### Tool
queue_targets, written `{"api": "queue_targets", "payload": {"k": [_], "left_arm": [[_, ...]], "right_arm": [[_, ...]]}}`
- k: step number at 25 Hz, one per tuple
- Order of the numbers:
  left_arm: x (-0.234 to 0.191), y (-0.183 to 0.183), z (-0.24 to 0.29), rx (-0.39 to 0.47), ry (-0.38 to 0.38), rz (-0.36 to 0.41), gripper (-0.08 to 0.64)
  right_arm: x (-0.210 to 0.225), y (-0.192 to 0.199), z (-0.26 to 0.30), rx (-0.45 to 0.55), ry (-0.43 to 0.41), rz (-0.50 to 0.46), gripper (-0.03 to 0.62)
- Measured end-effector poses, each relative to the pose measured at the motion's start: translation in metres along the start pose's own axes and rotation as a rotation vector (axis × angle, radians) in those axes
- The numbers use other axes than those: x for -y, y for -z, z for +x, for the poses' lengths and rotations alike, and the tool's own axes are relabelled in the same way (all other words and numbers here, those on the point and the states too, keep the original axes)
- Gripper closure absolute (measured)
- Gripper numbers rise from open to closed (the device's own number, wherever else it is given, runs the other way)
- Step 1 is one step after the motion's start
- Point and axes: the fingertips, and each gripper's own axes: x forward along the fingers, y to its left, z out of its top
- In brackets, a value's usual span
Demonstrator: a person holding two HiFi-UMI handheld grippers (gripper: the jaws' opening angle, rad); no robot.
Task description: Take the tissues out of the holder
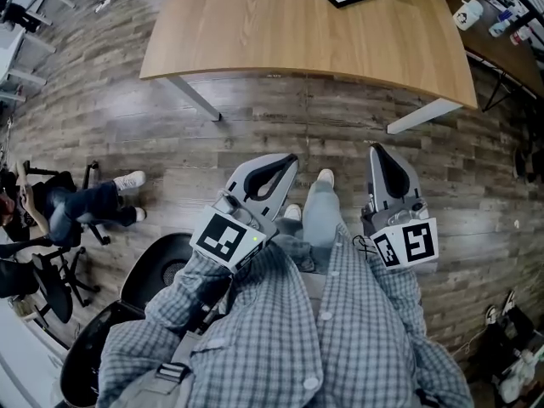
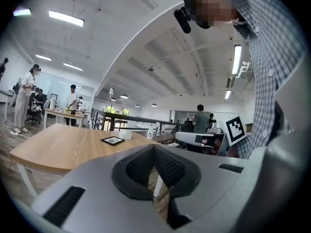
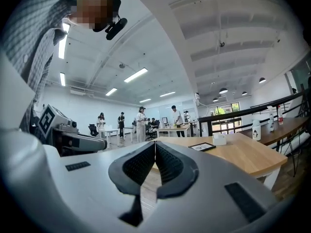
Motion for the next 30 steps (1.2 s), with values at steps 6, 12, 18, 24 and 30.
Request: {"api": "queue_targets", "payload": {"k": [6, 12, 18, 24, 30], "left_arm": [[-0.008, 0.001, 0.021, -0.004, -0.015, 0.000, 0.561], [-0.015, -0.009, 0.049, 0.003, -0.018, 0.010, 0.560], [-0.023, -0.024, 0.090, 0.008, -0.030, 0.015, 0.561], [-0.034, -0.035, 0.123, 0.013, -0.059, 0.018, 0.561], [-0.041, -0.040, 0.145, 0.015, -0.099, 0.013, 0.561]], "right_arm": [[0.012, 0.007, 0.016, -0.027, -0.039, -0.020, 0.580], [0.032, 0.003, 0.028, -0.062, -0.070, -0.116, 0.580], [0.063, -0.006, 0.046, -0.077, -0.102, -0.146, 0.580], [0.093, -0.018, 0.067, -0.066, -0.135, -0.152, 0.580], [0.120, -0.022, 0.081, -0.060, -0.152, -0.132, 0.580]]}}
